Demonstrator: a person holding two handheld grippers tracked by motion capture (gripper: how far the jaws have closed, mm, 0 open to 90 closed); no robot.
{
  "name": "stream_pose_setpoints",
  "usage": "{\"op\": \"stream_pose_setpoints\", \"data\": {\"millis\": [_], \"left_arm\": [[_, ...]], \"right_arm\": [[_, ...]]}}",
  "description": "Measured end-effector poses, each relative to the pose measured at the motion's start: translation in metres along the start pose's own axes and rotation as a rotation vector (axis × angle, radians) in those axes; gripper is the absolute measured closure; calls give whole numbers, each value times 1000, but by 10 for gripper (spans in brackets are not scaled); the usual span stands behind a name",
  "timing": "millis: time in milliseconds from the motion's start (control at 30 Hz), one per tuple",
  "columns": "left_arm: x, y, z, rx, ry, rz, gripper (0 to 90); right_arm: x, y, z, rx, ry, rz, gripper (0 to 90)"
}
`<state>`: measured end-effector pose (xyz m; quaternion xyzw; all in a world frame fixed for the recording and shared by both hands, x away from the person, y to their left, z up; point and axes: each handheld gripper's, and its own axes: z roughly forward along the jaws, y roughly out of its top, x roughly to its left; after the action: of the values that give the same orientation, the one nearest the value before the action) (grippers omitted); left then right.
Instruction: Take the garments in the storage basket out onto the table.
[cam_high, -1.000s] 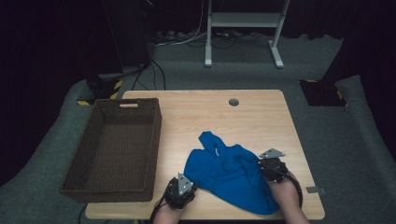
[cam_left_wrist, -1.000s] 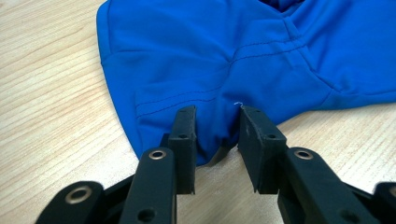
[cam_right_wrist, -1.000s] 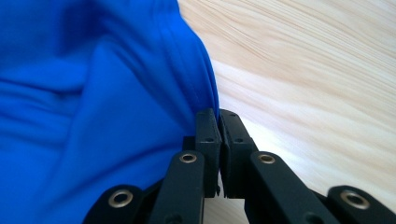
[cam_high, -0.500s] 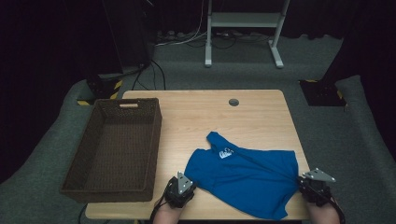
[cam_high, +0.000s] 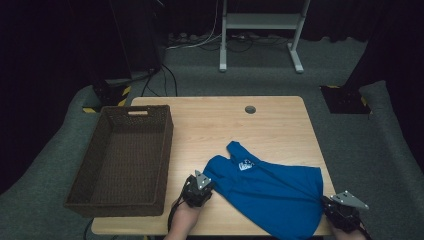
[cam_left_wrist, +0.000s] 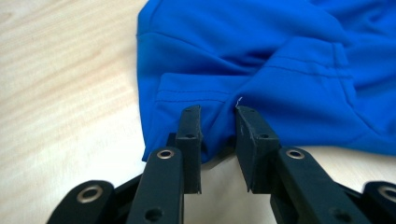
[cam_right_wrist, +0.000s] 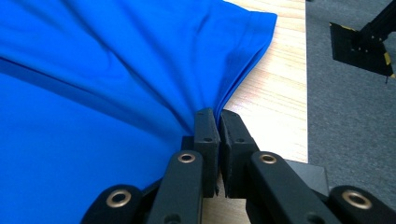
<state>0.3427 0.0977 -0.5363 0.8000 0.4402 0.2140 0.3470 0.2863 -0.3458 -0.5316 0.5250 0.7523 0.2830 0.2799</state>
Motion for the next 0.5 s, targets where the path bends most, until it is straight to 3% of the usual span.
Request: {"op": "stream_pose_setpoints", "data": {"millis": [500], "left_arm": [[42, 50, 52, 43, 98, -75, 676]], "right_arm": [[7, 1, -3, -34, 78, -5, 766]]}}
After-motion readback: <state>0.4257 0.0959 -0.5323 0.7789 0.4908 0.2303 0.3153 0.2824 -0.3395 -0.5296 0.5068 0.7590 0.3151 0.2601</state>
